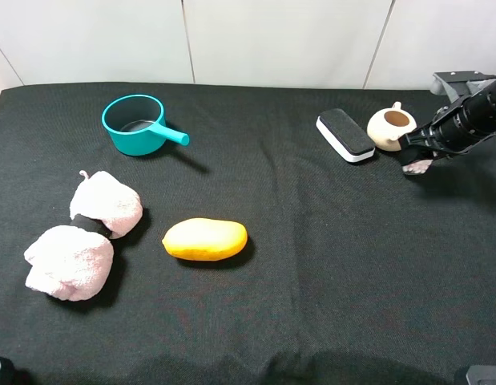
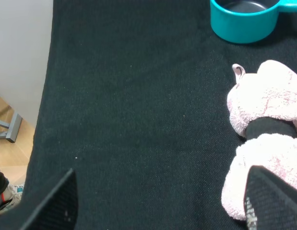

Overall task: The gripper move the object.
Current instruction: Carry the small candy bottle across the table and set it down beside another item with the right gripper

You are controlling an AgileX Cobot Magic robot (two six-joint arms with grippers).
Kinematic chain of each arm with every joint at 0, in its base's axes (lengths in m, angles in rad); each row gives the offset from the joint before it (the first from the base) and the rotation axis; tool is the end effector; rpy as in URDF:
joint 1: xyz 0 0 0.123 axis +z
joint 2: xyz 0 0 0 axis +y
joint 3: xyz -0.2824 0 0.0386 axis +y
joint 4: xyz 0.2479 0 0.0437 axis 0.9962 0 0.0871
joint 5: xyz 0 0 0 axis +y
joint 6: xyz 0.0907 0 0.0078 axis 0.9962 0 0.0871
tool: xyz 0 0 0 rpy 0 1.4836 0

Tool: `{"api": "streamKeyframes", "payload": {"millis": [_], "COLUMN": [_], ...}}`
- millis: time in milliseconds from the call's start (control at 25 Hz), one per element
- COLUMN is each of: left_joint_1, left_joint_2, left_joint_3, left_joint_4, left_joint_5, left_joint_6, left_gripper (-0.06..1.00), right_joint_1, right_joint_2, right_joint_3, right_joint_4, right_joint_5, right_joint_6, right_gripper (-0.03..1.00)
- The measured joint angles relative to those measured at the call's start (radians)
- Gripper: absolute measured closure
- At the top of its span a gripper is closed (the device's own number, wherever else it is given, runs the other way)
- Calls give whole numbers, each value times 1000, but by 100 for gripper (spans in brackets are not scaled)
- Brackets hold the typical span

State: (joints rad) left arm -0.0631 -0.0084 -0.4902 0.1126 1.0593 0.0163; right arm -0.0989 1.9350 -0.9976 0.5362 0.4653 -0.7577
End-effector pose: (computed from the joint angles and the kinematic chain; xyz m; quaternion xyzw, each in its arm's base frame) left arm -0.0046 0.0092 0.2749 0.0317 0.8513 0.0440 0.5219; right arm 0.3462 -0.0133 0.1149 -0.1015 0.9761 0.0837 0.1731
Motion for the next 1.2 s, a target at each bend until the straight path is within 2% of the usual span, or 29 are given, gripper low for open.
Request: {"api": "streamKeyframes", "payload": {"millis": [240, 1200], "left_joint_1": [0, 0], "left_joint_2": [0, 0], "left_joint_3": [0, 0], "left_joint_4": [0, 0], "left_joint_5": [0, 0], "left_joint_6": [0, 0], "left_gripper": [18, 18], "right_joint_1": [23, 23], "right_joint_2": [3, 3], "right_joint_3": [0, 0], "right_joint_4": [3, 3], "right_joint_5": [-13, -25], "right_joint_6": [-2, -2], "right_gripper": [63, 63]}}
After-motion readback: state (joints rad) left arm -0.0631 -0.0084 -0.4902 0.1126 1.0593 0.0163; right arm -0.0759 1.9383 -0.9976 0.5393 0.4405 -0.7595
